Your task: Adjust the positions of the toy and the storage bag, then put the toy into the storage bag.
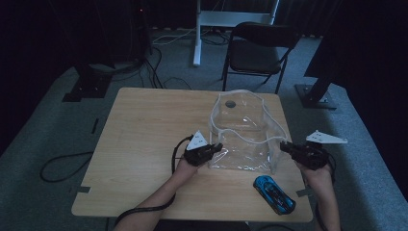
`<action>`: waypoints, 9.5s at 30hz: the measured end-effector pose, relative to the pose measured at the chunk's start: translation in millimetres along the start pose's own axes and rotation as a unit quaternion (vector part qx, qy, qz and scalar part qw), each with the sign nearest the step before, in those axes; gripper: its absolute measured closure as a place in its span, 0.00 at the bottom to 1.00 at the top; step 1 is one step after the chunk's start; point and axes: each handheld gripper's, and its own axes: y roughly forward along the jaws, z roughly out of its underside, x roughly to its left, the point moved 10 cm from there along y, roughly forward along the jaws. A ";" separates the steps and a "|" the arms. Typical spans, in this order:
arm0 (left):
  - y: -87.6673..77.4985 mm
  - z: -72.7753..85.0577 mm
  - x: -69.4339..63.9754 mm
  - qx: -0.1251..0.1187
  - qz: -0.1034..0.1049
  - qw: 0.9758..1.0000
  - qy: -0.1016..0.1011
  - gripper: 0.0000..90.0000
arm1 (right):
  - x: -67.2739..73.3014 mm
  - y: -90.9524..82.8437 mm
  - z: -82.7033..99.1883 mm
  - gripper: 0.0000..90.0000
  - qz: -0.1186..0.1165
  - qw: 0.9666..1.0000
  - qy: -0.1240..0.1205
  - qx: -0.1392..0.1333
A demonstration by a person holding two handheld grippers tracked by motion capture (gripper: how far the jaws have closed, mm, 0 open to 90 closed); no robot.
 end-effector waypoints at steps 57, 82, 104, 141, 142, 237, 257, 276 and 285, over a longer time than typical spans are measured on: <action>-28.3 -2.0 -3.9 0.028 0.017 0.999 0.024 0.00 | 35.2 -3.0 40.5 0.12 -0.059 0.998 0.014 0.006; -107.0 12.0 40.2 0.028 -0.083 0.996 0.023 0.00 | 39.8 9.4 96.8 0.12 -0.046 0.997 0.019 0.057; -202.1 57.5 98.1 0.058 -0.192 0.979 -0.018 0.00 | 37.2 25.5 119.4 0.14 -0.024 0.994 -0.004 0.110; -293.0 178.7 142.9 0.195 -0.302 0.925 -0.120 0.00 | 37.3 38.9 155.8 0.15 0.005 0.975 -0.039 0.220; -292.0 180.2 142.6 0.202 -0.300 0.925 -0.119 0.00 | 36.9 39.0 156.1 0.15 0.006 0.975 -0.041 0.220; -286.7 185.3 144.7 0.209 -0.305 0.918 -0.141 0.00 | 84.5 -51.2 -58.9 0.29 -0.031 0.997 -0.067 -0.008; -286.2 185.1 144.8 0.209 -0.298 0.921 -0.134 0.00 | 74.2 -36.8 -129.9 0.29 -0.040 0.994 -0.099 -0.013; -285.7 185.0 144.9 0.209 -0.296 0.923 -0.132 0.00 | 56.6 20.2 -132.3 0.29 -0.045 0.989 -0.120 0.074; -285.5 185.0 144.5 0.208 -0.296 0.923 -0.132 0.00 | 50.3 46.1 -116.1 0.29 -0.042 0.982 -0.133 0.131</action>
